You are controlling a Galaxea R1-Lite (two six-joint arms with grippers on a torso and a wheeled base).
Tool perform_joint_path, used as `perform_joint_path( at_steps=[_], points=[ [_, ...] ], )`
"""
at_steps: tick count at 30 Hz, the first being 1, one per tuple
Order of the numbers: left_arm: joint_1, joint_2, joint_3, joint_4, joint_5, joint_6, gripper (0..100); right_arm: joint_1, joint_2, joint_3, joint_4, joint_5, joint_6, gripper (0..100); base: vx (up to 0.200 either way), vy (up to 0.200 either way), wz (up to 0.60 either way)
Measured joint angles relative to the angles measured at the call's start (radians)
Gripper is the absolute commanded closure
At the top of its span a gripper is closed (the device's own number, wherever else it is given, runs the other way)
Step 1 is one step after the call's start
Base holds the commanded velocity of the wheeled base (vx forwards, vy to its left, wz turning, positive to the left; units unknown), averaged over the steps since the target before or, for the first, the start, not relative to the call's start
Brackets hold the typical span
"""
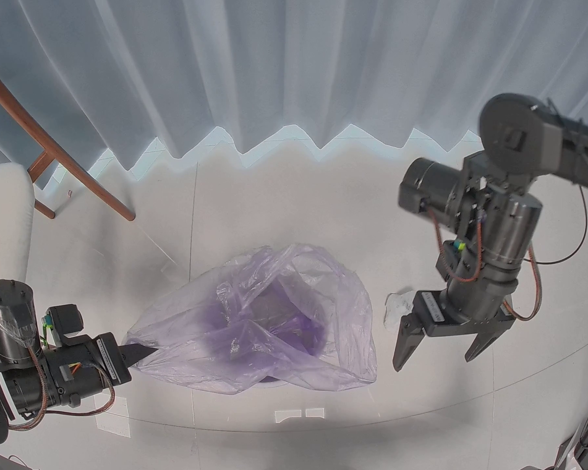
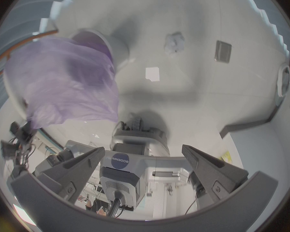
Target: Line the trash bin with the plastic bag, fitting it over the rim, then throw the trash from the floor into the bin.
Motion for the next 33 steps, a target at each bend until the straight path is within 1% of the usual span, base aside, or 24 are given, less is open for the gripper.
perform_joint_path(
  at_steps=[3,6,12,20,29,31,33],
  points=[
    [0.0,0.0,0.001,0.0,0.0,-0.001,100,-0.011,-0.091,0.089,-0.119,0.012,-0.045,0,0.0,0.0,0.0],
    [0.0,0.001,0.001,0.0,-0.001,-0.001,100,-0.018,-0.162,0.205,-0.313,0.015,-0.072,0,0.0,0.0,0.0],
    [0.0,0.003,0.002,0.0,-0.001,-0.002,100,-0.018,-0.266,0.448,-0.721,0.0,-0.104,0,0.0,0.0,0.0],
    [0.005,0.007,0.003,0.0,-0.002,-0.003,100,-0.008,-0.356,0.77,-1.251,-0.022,-0.138,0,0.0,0.0,0.0],
    [0.01,0.009,0.004,-0.001,-0.003,-0.005,100,0.016,-0.417,1.088,-1.849,-0.04,-0.181,0,0.0,0.0,0.0],
    [0.011,0.009,0.004,-0.001,-0.003,-0.005,100,0.022,-0.426,1.147,-1.957,-0.045,-0.191,0,0.0,0.0,0.0],
    [0.012,0.009,0.005,-0.001,-0.003,-0.005,100,0.027,-0.433,1.201,-2.033,-0.049,-0.201,0,0.0,0.0,0.0]
  ],
)
